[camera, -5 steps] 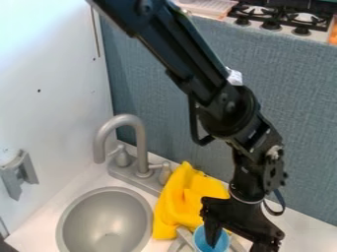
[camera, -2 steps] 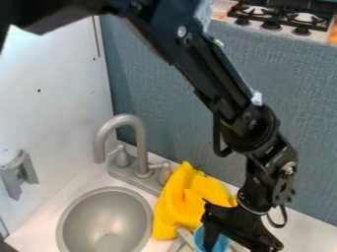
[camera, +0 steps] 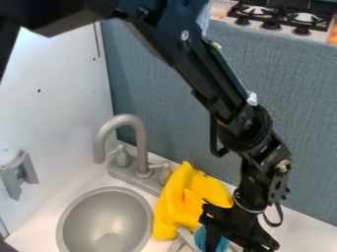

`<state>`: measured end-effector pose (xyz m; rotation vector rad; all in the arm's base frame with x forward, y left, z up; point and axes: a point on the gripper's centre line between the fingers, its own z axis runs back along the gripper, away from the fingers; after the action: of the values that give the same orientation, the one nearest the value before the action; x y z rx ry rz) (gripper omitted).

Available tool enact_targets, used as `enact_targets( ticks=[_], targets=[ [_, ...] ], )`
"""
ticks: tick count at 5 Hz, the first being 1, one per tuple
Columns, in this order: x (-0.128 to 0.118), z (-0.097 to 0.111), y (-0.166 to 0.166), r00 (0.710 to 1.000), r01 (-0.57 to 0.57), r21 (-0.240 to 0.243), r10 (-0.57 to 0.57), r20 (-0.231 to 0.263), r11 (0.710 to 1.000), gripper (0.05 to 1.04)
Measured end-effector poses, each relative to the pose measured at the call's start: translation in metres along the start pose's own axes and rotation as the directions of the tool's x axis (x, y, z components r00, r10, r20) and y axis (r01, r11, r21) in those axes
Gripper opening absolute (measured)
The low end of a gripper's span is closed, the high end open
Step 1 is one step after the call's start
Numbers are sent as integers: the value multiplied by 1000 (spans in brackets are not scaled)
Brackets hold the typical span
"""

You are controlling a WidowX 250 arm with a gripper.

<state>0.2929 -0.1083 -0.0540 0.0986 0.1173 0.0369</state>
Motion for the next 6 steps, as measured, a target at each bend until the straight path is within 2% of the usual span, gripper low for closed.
enact_targets(
  ticks=[1, 2, 3, 4, 5, 6],
  targets=[
    [4, -1, 7, 1000, 0, -23, -1, -12, 1000, 365],
    [5, 1, 8, 1000, 18, -20, -19, -20, 1000, 160],
    [4, 4, 11, 999, 15, 1, -15, -42, 1000, 92],
    [-6, 14, 12, 999, 29, -9, -29, -37, 1000, 91],
    [-30, 41, -1, 995, 92, -17, -92, 44, 996, 91],
    [-49, 47, -2, 992, 118, -19, -117, 53, 993, 91]
  ],
)
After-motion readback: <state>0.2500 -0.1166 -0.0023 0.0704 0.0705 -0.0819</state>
